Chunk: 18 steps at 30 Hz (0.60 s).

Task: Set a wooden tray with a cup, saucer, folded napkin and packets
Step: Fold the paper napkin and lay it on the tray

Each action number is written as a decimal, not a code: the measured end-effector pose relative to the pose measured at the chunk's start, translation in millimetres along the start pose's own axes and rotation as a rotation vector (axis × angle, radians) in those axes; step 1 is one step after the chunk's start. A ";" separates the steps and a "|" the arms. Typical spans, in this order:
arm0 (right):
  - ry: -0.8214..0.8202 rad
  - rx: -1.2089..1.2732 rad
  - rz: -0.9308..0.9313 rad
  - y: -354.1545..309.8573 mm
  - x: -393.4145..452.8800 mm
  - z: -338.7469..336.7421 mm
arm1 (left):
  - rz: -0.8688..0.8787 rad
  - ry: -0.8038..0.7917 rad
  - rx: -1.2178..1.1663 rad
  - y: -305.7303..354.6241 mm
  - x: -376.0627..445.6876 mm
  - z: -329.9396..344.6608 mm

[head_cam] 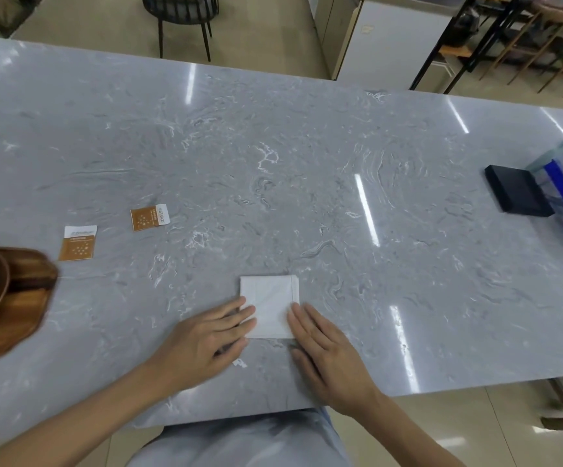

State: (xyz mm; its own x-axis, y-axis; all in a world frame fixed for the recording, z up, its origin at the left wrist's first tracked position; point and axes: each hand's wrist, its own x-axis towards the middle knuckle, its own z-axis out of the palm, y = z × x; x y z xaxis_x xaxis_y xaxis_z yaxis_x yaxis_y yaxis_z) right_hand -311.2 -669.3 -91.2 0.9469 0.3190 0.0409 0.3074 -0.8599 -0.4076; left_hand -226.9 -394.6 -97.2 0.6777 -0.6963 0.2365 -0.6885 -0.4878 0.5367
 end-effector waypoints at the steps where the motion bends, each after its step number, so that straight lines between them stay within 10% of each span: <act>1: -0.007 0.041 0.019 -0.3 1.4 -2.8 | -0.027 -0.014 -0.022 1.0 2.0 -2.8; 7: 0.150 0.220 0.212 -0.2 45.4 -30.7 | -0.189 0.069 -0.122 0.9 46.3 -24.7; 18: -0.198 -0.005 0.079 21.4 101.1 -31.6 | -0.237 -0.270 0.084 -16.3 65.1 -16.9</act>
State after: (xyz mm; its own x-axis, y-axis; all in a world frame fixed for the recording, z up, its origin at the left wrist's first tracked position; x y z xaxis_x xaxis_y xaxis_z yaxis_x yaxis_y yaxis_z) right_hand -205.9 -668.1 -66.9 0.9310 0.3223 -0.1712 0.2340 -0.8872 -0.3977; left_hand -167.3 -423.1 -76.9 0.7357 -0.6675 -0.1148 -0.5473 -0.6858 0.4797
